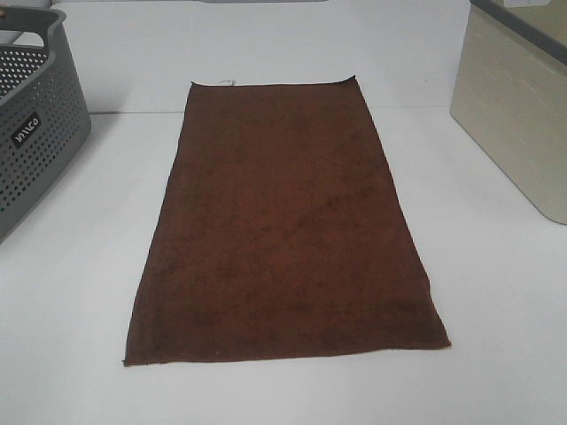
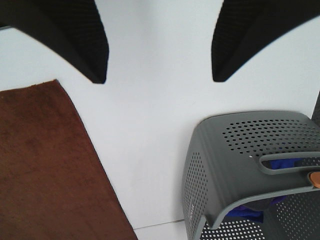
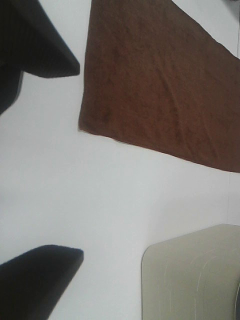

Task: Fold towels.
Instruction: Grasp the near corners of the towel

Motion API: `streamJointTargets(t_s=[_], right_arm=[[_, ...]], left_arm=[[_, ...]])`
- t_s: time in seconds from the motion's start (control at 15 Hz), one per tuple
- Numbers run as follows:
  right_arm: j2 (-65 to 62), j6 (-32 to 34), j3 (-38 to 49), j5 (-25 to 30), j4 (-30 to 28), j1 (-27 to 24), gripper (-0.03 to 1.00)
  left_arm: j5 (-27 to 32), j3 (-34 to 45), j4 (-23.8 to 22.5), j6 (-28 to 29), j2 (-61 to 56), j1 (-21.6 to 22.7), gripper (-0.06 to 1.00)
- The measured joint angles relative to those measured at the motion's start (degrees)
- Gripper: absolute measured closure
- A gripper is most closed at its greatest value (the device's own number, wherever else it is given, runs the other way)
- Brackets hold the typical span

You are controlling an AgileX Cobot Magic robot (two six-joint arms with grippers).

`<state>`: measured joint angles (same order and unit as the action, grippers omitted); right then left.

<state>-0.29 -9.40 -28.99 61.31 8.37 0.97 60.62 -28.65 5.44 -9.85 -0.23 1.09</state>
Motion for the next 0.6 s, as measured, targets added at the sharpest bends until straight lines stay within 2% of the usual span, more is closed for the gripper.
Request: streamJointTargets(t_s=[0.6], right_arm=[[0.0,0.0,0.0,0.0,0.0,0.0,0.12]], left_arm=[[0.0,0.0,0.0,0.0,0.0,0.0,0.36]])
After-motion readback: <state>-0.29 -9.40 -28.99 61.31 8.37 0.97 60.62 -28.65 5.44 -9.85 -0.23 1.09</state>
